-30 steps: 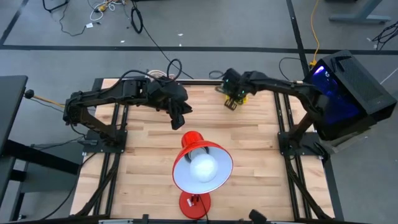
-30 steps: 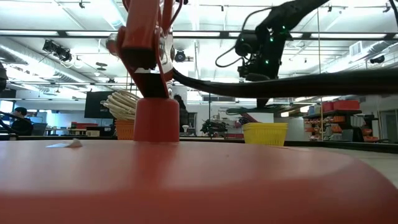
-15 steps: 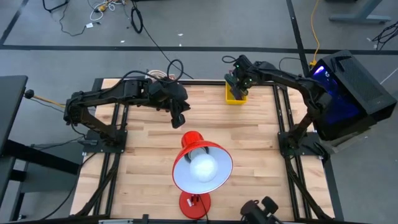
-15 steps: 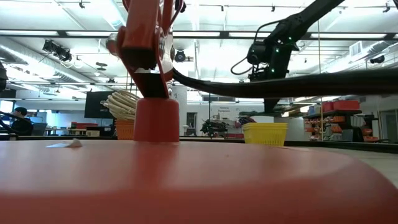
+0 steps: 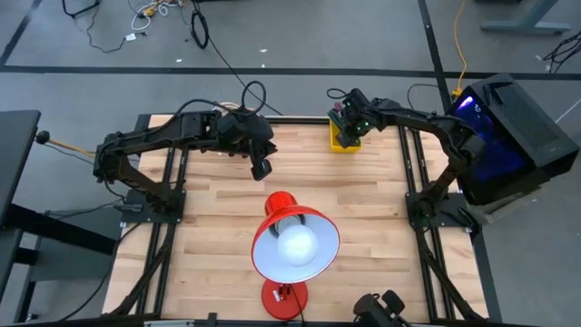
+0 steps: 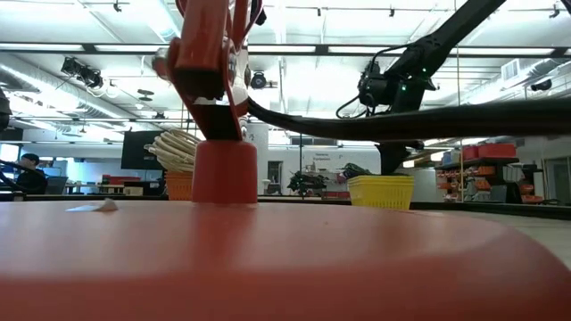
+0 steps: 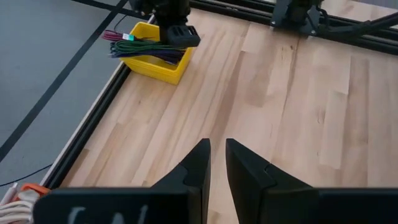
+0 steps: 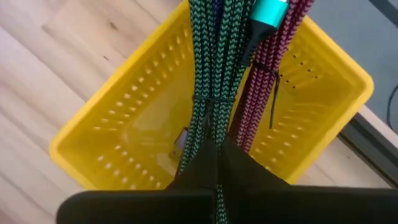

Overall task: Pick & Place USB Port
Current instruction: Put the green USB cable into the yellow bin, then return to Home Position

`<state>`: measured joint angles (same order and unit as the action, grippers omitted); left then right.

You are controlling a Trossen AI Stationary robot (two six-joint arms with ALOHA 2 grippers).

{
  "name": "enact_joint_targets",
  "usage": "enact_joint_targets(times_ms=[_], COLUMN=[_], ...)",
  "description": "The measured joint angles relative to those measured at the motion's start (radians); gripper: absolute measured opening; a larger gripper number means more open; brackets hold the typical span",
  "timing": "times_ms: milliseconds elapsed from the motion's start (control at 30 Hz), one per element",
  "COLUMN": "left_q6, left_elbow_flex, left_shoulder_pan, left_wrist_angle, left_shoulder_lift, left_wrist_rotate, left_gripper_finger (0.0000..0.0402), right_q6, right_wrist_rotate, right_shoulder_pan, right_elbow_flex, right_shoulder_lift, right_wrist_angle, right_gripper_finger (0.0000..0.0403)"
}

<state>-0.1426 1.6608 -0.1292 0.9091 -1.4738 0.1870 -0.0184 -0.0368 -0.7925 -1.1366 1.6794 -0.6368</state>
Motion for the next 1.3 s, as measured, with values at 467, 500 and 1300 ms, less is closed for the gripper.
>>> enact_joint_targets(times_ms=[467,500,1300], left_q6=[-0.003,-0.003,0.151], left_elbow_flex=[0.000,0.000,0.000], left_shoulder_pan=[-0.010,-0.010,-0.192], left_wrist_angle=[0.000,0.000,-0.071], left_shoulder_lift=[0.000,0.000,0.231], left_wrist_rotate=[0.000,0.000,-0.127], left_gripper_finger=[0.0053,0.0053,0.0053], right_q6=[0.019,0.019,-0.267], right_wrist_rotate=[0.024,0.024,0.746], right_shoulder_pan=[-0.010,-0.010,0.151], right_elbow_flex=[0.000,0.000,-0.294], right_shoulder_lift=[0.000,0.000,-0.524], right_wrist_angle=[0.033,0.033,0.372], right_gripper_finger=[0.0081,0.0087,0.0157])
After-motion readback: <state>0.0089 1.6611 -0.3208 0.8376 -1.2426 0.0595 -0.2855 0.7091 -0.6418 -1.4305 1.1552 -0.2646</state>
